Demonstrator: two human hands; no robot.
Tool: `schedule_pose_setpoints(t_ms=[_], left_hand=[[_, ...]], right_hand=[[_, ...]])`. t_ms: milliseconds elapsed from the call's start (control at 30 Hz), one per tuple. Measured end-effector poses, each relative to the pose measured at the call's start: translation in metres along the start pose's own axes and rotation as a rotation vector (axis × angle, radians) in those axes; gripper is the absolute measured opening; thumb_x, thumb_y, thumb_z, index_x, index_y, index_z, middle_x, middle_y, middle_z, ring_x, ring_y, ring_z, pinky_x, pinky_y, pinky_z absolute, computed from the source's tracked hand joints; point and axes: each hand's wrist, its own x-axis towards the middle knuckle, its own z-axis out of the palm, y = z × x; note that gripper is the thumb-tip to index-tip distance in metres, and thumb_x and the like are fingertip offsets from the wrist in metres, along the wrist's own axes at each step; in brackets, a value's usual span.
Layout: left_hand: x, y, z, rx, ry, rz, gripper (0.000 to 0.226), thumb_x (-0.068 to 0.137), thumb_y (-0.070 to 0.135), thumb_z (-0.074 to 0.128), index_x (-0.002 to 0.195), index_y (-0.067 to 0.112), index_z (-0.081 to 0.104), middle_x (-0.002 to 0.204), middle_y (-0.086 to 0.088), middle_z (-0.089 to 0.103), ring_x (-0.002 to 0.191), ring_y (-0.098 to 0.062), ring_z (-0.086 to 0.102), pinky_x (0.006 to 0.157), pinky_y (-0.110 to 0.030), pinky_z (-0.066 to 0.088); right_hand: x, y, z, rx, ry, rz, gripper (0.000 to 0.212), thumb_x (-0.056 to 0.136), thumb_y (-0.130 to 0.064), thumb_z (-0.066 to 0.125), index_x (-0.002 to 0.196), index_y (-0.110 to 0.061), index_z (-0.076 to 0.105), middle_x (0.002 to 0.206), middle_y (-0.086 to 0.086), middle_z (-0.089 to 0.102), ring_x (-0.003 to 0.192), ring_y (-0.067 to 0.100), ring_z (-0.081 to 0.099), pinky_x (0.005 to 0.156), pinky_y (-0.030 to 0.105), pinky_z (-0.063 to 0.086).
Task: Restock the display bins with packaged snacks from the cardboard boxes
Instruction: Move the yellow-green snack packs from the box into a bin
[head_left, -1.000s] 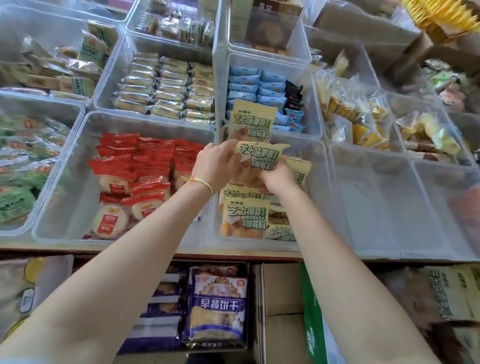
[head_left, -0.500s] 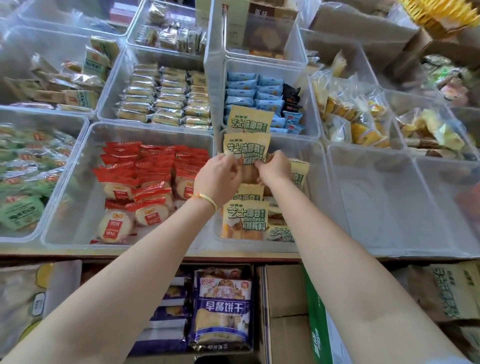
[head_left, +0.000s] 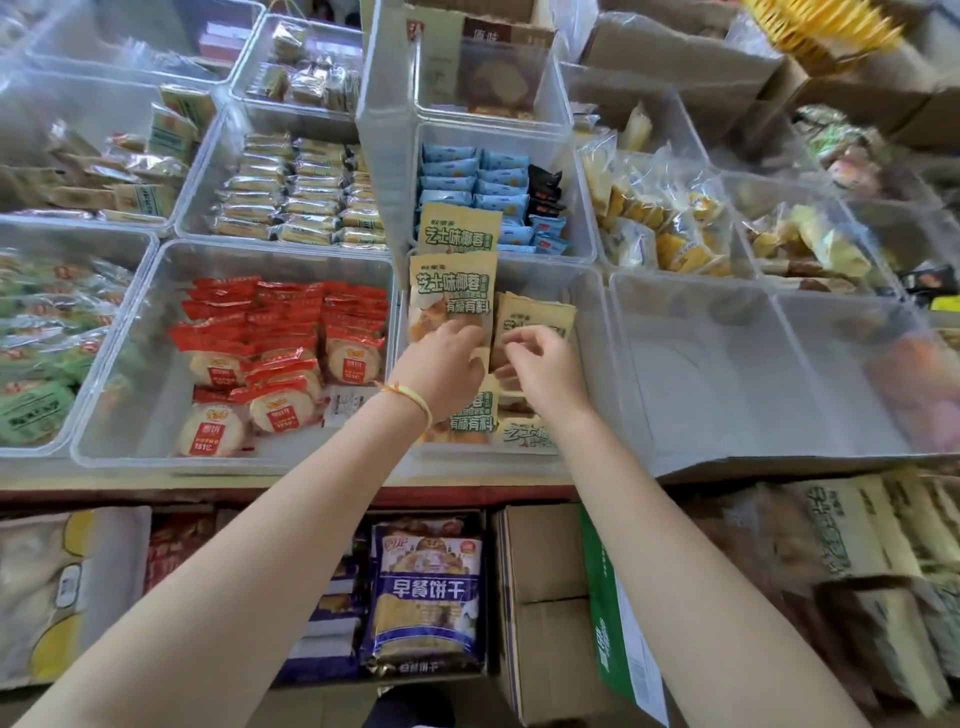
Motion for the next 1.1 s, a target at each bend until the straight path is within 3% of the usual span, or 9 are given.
schedule_pose_setpoints(t_ms=[200,400,500,567,700,767,900,1033,1100], left_hand=[[-0.059,0.102,-0.001,-0.423,0.199,0.08,0.021,0.092,0.01,0.055,0.097,0.017,0.074,0.081,0.002,0.071,0.068,-0.018,0.063,0.068,-0.036,0.056],[-0.11,0.23,0.067,-0.581,0.124,0.158,0.02,0.089,0.014,0.057,0.088,0.023,0.074,0.068,0.005,0.069,0.057,-0.01,0.06,0.057,-0.028,0.051],[-0.129,0.284,0.113,-0.526,-0.025,0.147,0.019,0.088,0.013,0.058,0.085,0.021,0.074,0.069,0.002,0.071,0.053,-0.011,0.058,0.056,-0.027,0.05],[-0.14,0.313,0.144,-0.53,-0.136,0.093,0.02,0.088,0.011,0.056,0.083,0.021,0.073,0.066,0.002,0.07,0.048,-0.01,0.058,0.054,-0.025,0.049],[-0.16,0.36,0.194,-0.488,-0.243,0.04,0.022,0.088,0.009,0.053,0.083,0.021,0.072,0.063,0.001,0.07,0.052,-0.017,0.064,0.064,-0.027,0.055],[-0.167,0.378,0.21,-0.476,-0.263,0.011,0.024,0.087,0.008,0.053,0.081,0.022,0.071,0.061,0.006,0.068,0.054,-0.019,0.064,0.066,-0.027,0.055],[-0.175,0.397,0.225,-0.478,-0.245,-0.051,0.03,0.087,0.011,0.054,0.073,0.034,0.068,0.063,0.011,0.069,0.061,-0.011,0.065,0.074,-0.028,0.056],[-0.174,0.404,0.223,-0.47,-0.16,-0.123,0.02,0.089,0.018,0.064,0.106,0.027,0.069,0.098,0.009,0.069,0.098,-0.013,0.065,0.091,-0.028,0.05],[-0.173,0.404,0.214,-0.567,-0.132,-0.127,0.046,0.086,0.027,0.073,0.128,0.029,0.056,0.113,0.01,0.061,0.106,-0.011,0.062,0.092,-0.029,0.051]], right_hand=[[-0.118,0.029,-0.085,0.291,0.053,-0.024,0.017,0.098,-0.009,0.053,0.091,-0.009,0.068,0.078,0.017,0.069,0.065,0.022,0.064,0.063,0.034,0.055],[-0.196,0.094,-0.189,0.372,0.288,-0.041,0.024,0.098,-0.012,0.053,0.078,-0.011,0.066,0.065,0.009,0.063,0.057,0.022,0.058,0.051,0.03,0.047],[-0.21,0.151,-0.245,0.18,0.457,-0.005,0.016,0.095,-0.015,0.055,0.082,-0.015,0.065,0.07,0.0,0.065,0.065,0.019,0.061,0.059,0.031,0.047],[-0.219,0.199,-0.282,-0.093,0.587,0.028,0.008,0.09,-0.019,0.062,0.098,-0.017,0.062,0.09,0.001,0.065,0.086,0.022,0.062,0.071,0.031,0.046],[-0.23,0.279,-0.343,-0.72,0.578,0.121,0.076,0.075,-0.04,0.082,0.135,-0.008,0.047,0.13,0.017,0.051,0.119,0.035,0.048,0.091,0.045,0.048],[-0.233,0.302,-0.361,-0.81,0.478,0.143,0.075,0.075,-0.042,0.08,0.136,-0.013,0.048,0.131,0.015,0.049,0.121,0.035,0.049,0.091,0.047,0.049],[-0.227,0.309,-0.379,-0.612,0.502,0.068,0.018,0.092,-0.02,0.062,0.099,-0.004,0.068,0.099,0.016,0.065,0.094,0.036,0.061,0.073,0.041,0.045],[-0.238,0.287,-0.403,-0.121,0.446,-0.016,0.026,0.098,-0.023,0.06,0.078,-0.006,0.065,0.075,0.005,0.065,0.073,0.026,0.059,0.059,0.032,0.041],[-0.248,0.268,-0.417,0.207,0.363,0.006,0.014,0.095,-0.028,0.066,0.086,-0.02,0.071,0.083,-0.004,0.072,0.082,0.014,0.067,0.066,0.023,0.05]])
